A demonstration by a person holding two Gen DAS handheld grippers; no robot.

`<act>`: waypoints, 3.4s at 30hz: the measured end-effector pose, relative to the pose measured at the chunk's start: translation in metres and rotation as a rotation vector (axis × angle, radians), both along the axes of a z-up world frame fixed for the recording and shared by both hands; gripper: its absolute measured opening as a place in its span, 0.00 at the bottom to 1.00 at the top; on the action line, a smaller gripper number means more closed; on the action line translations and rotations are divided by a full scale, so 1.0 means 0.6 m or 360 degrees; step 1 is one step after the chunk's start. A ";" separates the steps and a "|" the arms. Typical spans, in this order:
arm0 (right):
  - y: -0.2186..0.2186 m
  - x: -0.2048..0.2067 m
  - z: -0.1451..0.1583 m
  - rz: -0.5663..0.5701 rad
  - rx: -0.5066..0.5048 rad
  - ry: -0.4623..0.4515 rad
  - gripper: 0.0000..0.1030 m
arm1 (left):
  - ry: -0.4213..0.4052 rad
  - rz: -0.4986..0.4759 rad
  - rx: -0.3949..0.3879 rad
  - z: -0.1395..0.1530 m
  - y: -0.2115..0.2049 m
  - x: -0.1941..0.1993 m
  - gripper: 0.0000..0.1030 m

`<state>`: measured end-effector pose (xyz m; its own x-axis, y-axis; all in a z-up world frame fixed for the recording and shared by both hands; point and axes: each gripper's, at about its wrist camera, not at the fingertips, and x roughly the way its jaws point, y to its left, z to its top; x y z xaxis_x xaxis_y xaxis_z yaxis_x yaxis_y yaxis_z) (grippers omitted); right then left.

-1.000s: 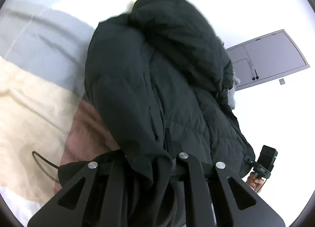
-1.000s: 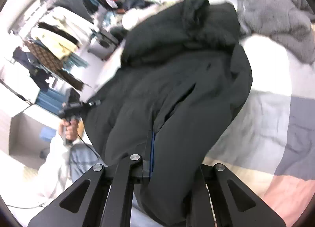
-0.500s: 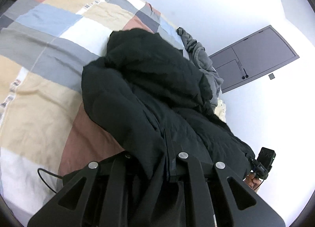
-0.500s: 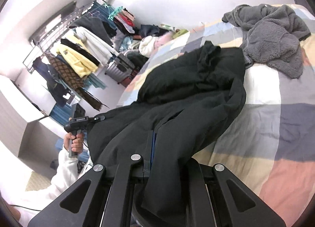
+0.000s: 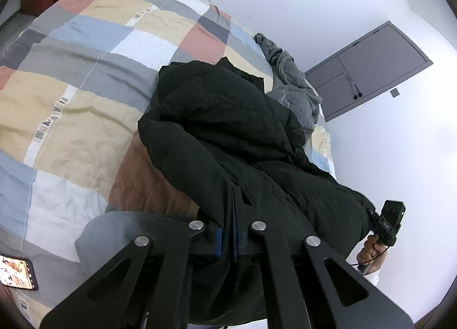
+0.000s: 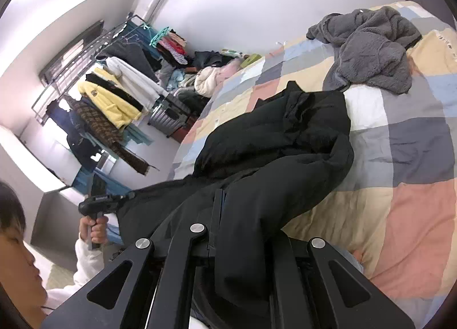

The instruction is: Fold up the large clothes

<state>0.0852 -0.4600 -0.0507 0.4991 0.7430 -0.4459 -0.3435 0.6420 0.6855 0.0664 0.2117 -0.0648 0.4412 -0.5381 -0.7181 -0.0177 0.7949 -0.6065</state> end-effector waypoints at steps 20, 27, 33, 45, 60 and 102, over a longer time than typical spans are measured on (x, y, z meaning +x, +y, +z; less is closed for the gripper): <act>-0.025 0.329 -0.012 -0.0389 0.0170 0.0337 0.05 | 0.0060 0.0445 0.0030 0.031 0.025 0.253 0.03; -0.015 0.437 -0.070 -0.0615 0.0107 0.0542 0.05 | 0.0163 0.0575 0.0150 -0.009 0.006 0.354 0.03; -0.004 0.524 -0.145 -0.0756 0.0066 0.0713 0.05 | 0.0221 0.0558 0.0321 -0.059 -0.027 0.451 0.04; 0.028 0.644 -0.231 -0.0727 -0.0083 0.0782 0.04 | 0.0382 0.0490 0.0373 -0.200 -0.055 0.578 0.07; -0.019 0.566 -0.220 -0.0596 0.0245 0.0816 0.37 | 0.0446 0.0508 0.0171 -0.181 -0.029 0.511 0.22; 0.284 0.422 -0.221 -0.0111 -0.0851 -0.0094 0.86 | -0.0464 0.0058 0.0947 -0.221 -0.220 0.395 0.84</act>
